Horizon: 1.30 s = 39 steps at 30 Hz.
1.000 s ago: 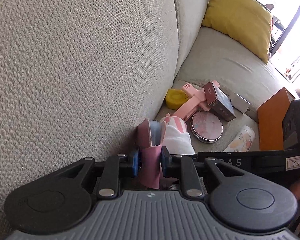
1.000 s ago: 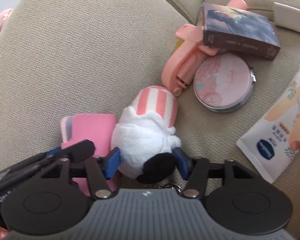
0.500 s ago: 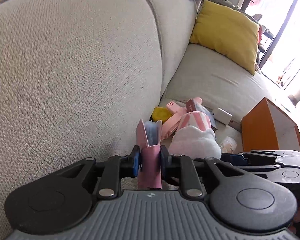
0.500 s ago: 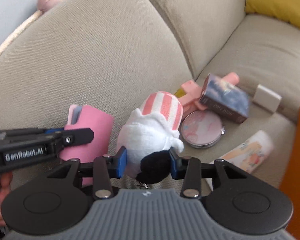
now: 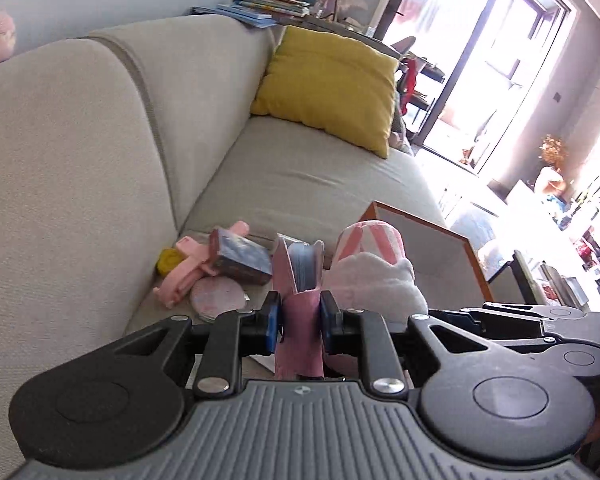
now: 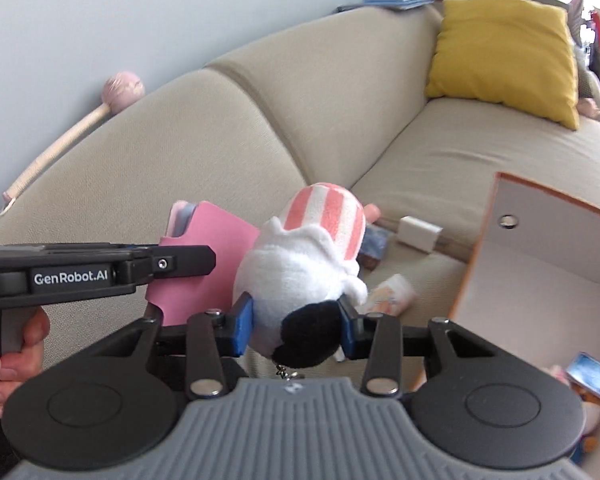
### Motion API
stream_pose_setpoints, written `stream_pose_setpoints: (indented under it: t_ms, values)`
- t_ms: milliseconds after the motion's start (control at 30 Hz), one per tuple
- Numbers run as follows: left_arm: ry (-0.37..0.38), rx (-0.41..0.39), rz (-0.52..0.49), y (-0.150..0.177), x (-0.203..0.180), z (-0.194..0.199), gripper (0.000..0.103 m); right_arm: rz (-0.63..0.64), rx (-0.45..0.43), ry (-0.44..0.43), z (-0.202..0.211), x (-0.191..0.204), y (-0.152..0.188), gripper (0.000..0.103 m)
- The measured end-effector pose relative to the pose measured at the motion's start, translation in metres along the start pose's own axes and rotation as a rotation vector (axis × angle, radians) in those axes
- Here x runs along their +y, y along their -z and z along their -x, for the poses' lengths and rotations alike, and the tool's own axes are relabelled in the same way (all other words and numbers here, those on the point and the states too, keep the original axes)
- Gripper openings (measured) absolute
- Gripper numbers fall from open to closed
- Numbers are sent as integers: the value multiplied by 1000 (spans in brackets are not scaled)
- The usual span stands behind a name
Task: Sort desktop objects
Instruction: 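Carry the card holder and white plush over the orange box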
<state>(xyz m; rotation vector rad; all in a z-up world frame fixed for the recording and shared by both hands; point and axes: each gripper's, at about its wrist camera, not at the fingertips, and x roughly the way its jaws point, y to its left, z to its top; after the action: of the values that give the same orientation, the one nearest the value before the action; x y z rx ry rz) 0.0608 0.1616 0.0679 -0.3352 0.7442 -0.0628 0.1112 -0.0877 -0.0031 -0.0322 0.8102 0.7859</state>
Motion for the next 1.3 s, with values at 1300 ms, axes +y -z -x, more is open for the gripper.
stream_pose_setpoints:
  t_ms: [1300]
  values:
    - [140, 275, -243, 6, -120, -112, 23, -221, 324, 101, -13, -123, 51, 45]
